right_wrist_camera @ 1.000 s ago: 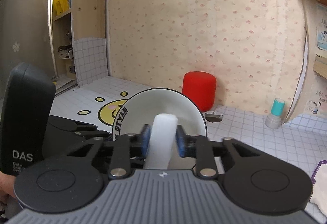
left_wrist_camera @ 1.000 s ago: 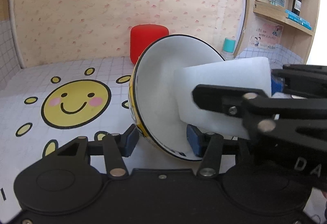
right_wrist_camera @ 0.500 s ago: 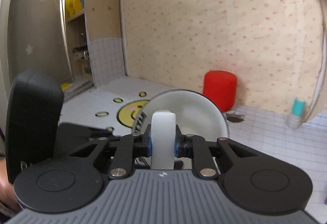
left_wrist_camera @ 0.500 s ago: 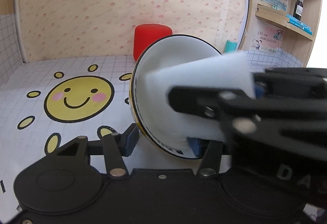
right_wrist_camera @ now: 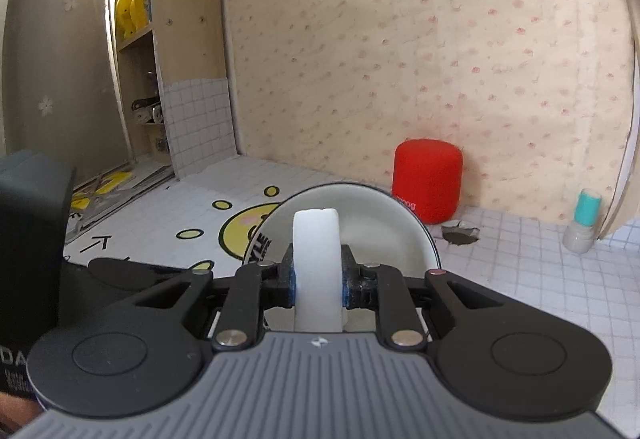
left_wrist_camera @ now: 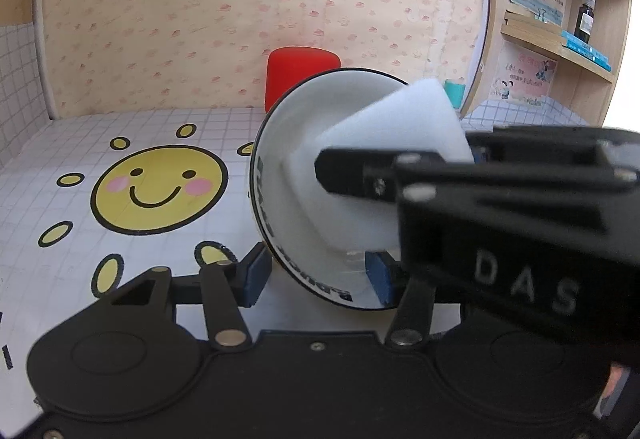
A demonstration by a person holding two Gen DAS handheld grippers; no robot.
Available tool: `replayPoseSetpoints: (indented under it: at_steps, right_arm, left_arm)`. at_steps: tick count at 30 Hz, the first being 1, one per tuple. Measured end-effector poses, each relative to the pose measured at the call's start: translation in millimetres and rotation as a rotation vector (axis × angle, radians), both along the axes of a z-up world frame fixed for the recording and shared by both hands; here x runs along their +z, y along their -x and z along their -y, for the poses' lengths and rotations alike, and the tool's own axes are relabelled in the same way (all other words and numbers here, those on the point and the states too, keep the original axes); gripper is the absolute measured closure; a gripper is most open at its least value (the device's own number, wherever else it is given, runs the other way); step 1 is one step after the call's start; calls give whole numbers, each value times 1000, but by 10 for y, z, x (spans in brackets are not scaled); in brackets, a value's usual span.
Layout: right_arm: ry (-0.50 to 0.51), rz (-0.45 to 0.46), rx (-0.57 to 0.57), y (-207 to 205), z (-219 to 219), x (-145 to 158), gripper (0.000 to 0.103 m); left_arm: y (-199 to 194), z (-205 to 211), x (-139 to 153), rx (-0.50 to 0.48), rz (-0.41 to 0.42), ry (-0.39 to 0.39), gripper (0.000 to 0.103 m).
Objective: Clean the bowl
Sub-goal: 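Hold the bowl tilted with the left gripper while the right gripper rubs the sponge inside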
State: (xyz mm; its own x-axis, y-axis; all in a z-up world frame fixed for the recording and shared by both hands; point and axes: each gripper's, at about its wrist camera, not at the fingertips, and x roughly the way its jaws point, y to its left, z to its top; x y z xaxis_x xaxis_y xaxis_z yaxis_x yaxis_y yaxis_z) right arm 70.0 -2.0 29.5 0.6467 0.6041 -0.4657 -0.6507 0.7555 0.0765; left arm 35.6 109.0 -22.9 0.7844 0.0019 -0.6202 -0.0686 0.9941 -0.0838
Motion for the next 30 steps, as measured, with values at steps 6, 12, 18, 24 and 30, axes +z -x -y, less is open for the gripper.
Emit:
replayPoseSetpoints:
  at_steps: [6,12,18,24,30]
  right_arm:
    - [-10,-7,-5,-8,6,1,82]
    - [-21,-13,-10,-16,11,1,82]
    - [-31,-20,-14,-24,17,2,82]
    - [-41,-26,-16,-37,7,3,82]
    - [-35,-59,75,8,-82,-3,81]
  left_arm:
    - [-80,-14,-4,-16,-10,-33,27]
    - [-95,-6,-4,-52,-8,-21,39]
    - [-71,29,5,-67,0,-16,58]
    - [-64,37,7,-59,-1,-17,59]
    - [-64,20,9,-56,-1,-6,59]
